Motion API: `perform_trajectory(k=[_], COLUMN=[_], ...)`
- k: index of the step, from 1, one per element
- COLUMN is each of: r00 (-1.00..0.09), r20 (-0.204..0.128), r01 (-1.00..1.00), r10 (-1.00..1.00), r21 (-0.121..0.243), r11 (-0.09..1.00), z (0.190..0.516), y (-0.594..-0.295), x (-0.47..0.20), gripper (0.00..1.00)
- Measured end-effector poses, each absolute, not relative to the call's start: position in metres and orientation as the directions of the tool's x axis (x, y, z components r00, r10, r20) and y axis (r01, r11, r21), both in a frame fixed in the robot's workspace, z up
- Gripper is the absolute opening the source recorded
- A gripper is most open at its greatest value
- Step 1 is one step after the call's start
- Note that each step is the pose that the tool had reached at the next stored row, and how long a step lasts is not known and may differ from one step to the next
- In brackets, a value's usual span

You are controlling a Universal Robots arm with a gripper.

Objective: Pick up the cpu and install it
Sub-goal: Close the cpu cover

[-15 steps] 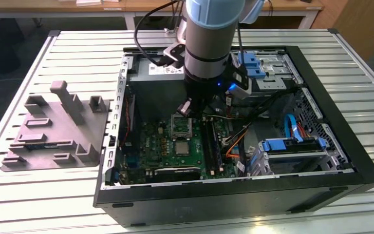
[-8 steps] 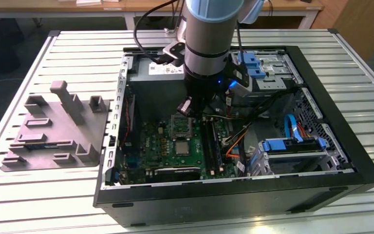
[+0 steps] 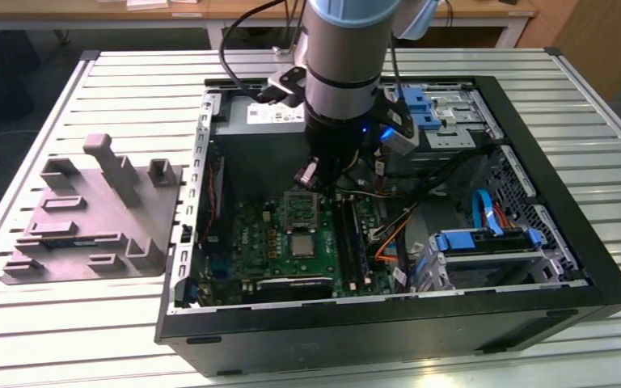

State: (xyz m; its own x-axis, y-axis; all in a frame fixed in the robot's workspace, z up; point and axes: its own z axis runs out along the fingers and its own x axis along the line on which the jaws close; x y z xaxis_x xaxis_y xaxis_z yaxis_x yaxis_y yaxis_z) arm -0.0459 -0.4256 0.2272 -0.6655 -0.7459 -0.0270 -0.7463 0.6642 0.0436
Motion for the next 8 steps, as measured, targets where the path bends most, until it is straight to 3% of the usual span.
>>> perform_trajectory(k=[8], r00=[-0.626], r20=[-0.026], r01=[-0.78], r10=[-0.78], r21=[0.044], r11=[0.625], z=[0.2292], y=[-0.4255], x=[-0.0467], gripper=[0.11])
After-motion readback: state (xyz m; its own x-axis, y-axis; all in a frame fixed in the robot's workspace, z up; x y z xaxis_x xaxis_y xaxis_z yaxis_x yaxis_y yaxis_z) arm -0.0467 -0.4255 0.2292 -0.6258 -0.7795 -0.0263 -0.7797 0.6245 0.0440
